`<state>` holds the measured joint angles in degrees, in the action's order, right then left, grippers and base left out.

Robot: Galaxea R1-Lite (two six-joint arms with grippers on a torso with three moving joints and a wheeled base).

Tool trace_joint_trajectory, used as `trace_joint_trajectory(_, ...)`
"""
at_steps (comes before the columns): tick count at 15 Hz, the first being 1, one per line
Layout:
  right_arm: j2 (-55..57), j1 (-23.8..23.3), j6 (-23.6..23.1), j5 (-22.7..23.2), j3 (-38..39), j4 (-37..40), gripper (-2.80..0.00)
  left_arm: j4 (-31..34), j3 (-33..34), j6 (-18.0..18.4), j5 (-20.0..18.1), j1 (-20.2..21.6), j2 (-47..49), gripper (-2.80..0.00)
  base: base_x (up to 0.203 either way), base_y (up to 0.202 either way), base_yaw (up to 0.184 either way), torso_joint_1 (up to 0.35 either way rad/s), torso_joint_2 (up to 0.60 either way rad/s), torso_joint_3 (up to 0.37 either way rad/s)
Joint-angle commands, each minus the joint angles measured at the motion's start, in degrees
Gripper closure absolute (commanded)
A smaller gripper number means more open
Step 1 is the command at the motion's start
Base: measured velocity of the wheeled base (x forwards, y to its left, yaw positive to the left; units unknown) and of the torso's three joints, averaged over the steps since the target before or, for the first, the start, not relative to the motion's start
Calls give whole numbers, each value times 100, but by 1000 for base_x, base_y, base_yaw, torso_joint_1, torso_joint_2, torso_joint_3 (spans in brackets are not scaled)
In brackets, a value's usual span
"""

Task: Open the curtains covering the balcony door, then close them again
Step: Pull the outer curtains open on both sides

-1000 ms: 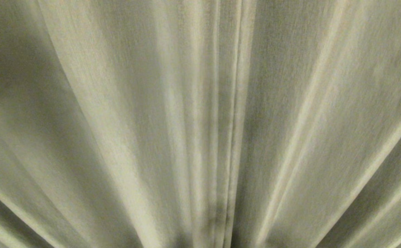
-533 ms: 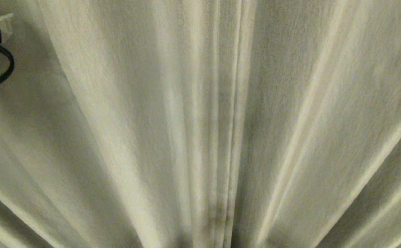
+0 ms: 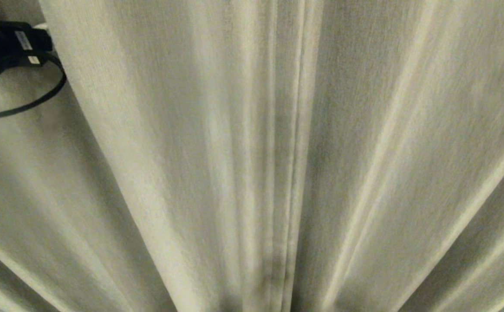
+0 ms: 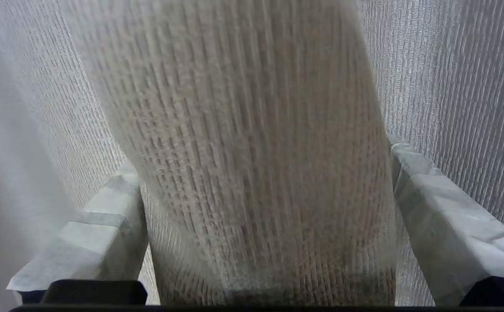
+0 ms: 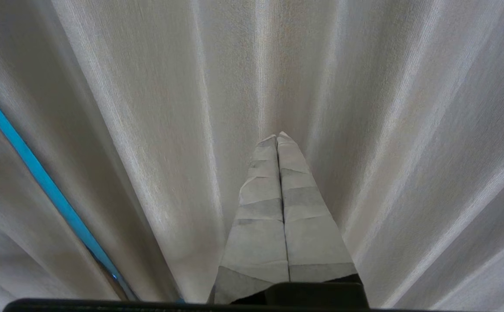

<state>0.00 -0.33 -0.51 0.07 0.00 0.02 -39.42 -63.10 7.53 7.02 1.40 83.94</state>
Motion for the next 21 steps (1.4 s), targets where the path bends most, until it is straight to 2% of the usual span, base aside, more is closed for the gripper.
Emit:
trace_joint_trajectory(1,9,-2,-2,1,0,-2,0,-30,-312,-44,-67,-8,360,-280,0,0,0,0,0,0)
trace_joint_trajectory(5,9,-2,-2,1,0,-2,0,-30,-686,-59,-78,-17,544,-280,0,0,0,0,0,0)
trace_joint_trajectory(6,9,-2,-2,1,0,-2,0,-30,-695,-59,-78,-17,544,0,0,0,0,0,0,0)
trace_joint_trajectory(17,9,-2,-2,1,0,-2,0,-29,-985,-59,-53,36,483,0,0,0,0,0,0,0)
trace_joint_trajectory(21,9,-2,-2,1,0,-2,0,-39,-1025,-65,-80,223,474,0,0,0,0,0,0,0)
